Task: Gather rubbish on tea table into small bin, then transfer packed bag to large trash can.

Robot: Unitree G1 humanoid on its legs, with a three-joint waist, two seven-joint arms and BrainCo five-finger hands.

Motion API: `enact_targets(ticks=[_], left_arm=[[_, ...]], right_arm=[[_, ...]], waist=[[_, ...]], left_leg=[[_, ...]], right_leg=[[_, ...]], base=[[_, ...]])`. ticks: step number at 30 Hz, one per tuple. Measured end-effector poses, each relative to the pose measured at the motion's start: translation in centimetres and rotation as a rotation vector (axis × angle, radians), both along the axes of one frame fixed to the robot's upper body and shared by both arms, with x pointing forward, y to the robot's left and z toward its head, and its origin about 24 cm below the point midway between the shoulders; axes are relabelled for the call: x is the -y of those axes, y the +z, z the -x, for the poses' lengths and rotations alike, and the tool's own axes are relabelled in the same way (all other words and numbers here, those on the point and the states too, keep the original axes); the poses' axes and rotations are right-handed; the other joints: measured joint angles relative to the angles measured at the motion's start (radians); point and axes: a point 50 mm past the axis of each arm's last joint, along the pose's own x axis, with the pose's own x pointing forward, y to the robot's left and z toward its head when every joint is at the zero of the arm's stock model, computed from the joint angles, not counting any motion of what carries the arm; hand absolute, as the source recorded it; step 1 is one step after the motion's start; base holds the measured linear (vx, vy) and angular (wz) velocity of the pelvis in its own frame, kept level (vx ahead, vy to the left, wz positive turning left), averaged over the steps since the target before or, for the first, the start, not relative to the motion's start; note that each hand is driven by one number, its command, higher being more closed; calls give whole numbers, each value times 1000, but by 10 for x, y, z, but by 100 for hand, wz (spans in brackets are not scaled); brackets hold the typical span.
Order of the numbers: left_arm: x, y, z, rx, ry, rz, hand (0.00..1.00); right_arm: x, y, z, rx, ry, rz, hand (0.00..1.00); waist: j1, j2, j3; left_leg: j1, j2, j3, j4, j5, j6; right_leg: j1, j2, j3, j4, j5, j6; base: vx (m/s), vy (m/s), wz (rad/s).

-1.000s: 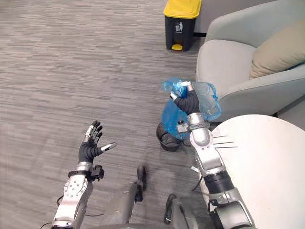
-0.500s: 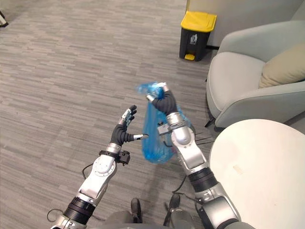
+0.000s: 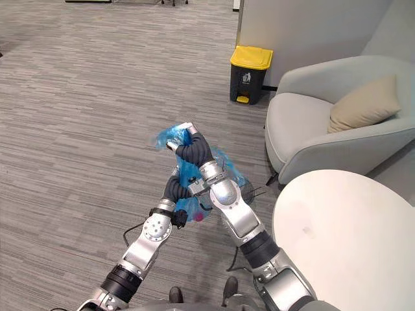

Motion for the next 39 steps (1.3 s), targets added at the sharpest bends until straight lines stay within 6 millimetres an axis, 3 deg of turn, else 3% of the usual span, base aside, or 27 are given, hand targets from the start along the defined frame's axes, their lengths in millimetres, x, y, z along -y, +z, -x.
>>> enact_targets(ticks=[7, 8, 15, 27, 28, 37, 39], left_arm=[[-2, -5, 0, -8, 41, -20, 0], [-3, -8, 0, -19, 44, -28, 100], [-6, -15, -6, -47, 51, -63, 100], [-10, -21, -13, -110, 68, -34, 100], [-10, -22, -13, -120, 70, -22, 100], [-15, -24, -8, -162, 81, 63, 100], [-18, -25, -4, -169, 92, 98, 100]], right_arm=[[-17, 1, 5, -11, 77, 24, 100], [-20, 1, 5, -16, 85, 41, 100], [-31, 0, -1, -27, 97, 112, 100], [-49, 4, 8, 38, 215, 214, 100], [-48, 4, 8, 41, 218, 220, 0], [-42, 3, 8, 175, 200, 350, 0], [-27, 0, 9, 225, 150, 389, 0]], waist=[[19, -7, -25], [20, -9, -28], [21, -10, -29], [15, -9, -29], [14, -9, -29], [-10, -8, -29], [-8, -8, -30]], left_leg=[[9, 1, -5, 6, 2, 2], [10, 2, -8, 6, 1, 2], [8, 17, -9, 6, 2, -9], [-10, 43, 6, 27, 5, -23], [-11, 42, 6, 29, 5, -23], [-7, 38, 2, 25, 5, -23], [-4, 35, 6, 7, 6, -23]], right_leg=[[17, 4, 14, -11, 3, 2], [20, 6, 16, -16, 4, 3], [18, 22, 36, -21, 4, 3], [0, 49, 56, -33, 7, -1], [0, 49, 57, -33, 7, -1], [4, 44, 57, -32, 7, -1], [4, 44, 57, -32, 6, 1]], base=[[28, 9, 2], [5, 2, 7], [0, 0, 0], [16, -9, -5], [0, 0, 0], [5, 25, 1], [17, 34, -1]])
